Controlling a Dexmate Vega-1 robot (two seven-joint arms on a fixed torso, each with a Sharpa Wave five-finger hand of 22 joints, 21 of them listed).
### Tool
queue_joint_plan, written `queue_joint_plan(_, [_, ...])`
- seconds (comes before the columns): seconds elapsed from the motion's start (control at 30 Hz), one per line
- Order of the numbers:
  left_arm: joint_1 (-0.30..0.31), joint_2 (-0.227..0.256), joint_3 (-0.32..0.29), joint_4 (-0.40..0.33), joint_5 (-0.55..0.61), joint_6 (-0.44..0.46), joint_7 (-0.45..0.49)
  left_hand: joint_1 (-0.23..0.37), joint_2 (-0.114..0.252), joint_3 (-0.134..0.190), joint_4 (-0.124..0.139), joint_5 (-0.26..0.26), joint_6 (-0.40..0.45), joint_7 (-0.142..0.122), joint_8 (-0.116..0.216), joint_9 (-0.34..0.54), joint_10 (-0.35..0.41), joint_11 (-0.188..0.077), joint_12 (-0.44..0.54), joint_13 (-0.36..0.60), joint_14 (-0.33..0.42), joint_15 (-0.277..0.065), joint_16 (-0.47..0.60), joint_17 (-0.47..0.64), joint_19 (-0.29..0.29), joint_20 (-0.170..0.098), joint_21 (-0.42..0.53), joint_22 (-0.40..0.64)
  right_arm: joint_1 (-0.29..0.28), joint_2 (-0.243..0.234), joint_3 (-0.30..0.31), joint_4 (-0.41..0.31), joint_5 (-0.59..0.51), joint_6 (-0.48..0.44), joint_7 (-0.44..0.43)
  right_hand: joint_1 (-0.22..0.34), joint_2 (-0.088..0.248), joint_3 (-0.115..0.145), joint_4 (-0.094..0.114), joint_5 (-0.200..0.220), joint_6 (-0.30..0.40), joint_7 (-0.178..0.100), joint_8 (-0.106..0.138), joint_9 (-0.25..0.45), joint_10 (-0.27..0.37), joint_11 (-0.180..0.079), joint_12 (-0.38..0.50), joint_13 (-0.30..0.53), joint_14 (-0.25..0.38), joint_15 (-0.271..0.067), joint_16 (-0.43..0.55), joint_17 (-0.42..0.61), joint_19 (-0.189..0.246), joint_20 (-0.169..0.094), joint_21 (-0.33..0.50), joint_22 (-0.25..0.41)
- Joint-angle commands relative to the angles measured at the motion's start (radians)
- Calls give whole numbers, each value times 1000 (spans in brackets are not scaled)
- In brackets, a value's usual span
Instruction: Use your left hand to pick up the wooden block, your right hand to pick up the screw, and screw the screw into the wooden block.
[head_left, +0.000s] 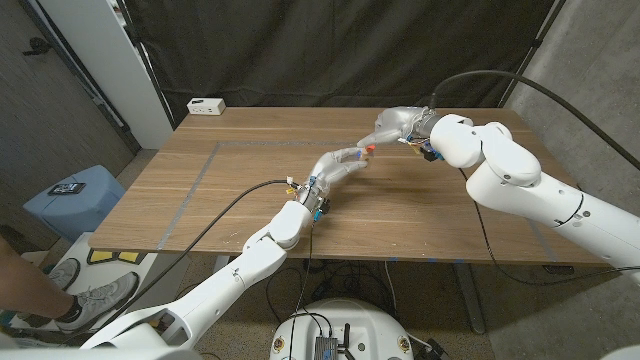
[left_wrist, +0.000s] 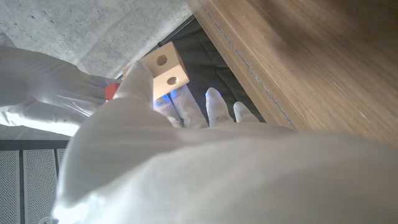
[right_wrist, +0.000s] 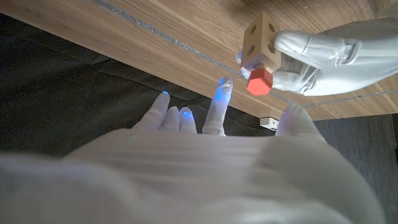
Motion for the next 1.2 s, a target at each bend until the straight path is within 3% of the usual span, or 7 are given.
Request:
queue_joint_plan(0.03, [0,-2,-4,2,-12,3,-4,-2,8,3,-1,-6,1,3,8,1,-3,-3,4,1,6,-91,2,3,6,4,8,2,-28,-24,45,-12,44,48,-28,-7,4,-10,0,11,-23,4,-14,-10,-12,10,-6,5,-1,11,-5,3,0,7,-3,5])
queue_joint_plan(0.37, [-5,-9,-6,9,-25,6,-8,-4,8,2,0,-6,-1,3,7,1,-3,-2,4,1,6,-92,2,3,6,5,8,2,-61,-49,93,-14,108,107,-68,-1,19,-11,-6,24,-86,9,-56,-41,-22,17,-8,8,-7,20,-11,-2,-7,13,-3,5])
queue_joint_plan(0.63, [-13,-15,-6,21,-39,6,-18,-4,8,2,-1,-7,1,4,8,1,-2,-3,5,1,6,-92,2,2,4,2,7,2,-84,-72,129,1,160,186,-107,16,56,2,-15,30,-167,22,-119,-80,-37,23,-9,10,-10,23,-16,-9,-9,14,-3,4])
queue_joint_plan(0.83, [-16,-14,-6,23,-44,11,-21,-5,8,1,0,-7,1,4,7,1,-2,-3,5,1,6,-91,2,3,4,4,7,2,-86,-80,138,15,181,231,-112,68,91,33,-48,10,-202,22,-163,-117,-48,28,-8,11,-16,24,-20,-15,-12,11,-3,4])
queue_joint_plan(0.93, [-18,-15,-6,26,-47,11,-24,-5,9,1,0,-7,0,4,7,1,-2,-3,5,1,6,-90,2,3,4,4,7,2,-87,-83,140,18,182,242,-113,102,101,52,-75,-5,-220,13,-188,-140,-58,28,-8,11,-21,27,-23,-19,-15,9,-3,3])
queue_joint_plan(1.1, [-20,-16,-5,30,-51,11,-29,-5,9,1,0,-7,0,5,7,1,-2,-3,5,1,6,-90,2,2,4,5,7,2,-86,-88,142,27,182,266,-113,121,100,62,-92,-11,-228,10,-203,-154,-70,31,-10,12,-27,27,-25,-20,-19,10,-4,3])
queue_joint_plan(1.2, [-22,-16,-5,32,-56,11,-32,-5,8,1,0,-7,0,4,7,1,-2,-3,5,1,6,-91,2,2,3,5,7,2,-86,-90,142,33,178,280,-115,139,97,70,-108,-18,-234,-14,-217,-167,-76,33,-10,12,-30,29,-26,-21,-22,10,-5,3])
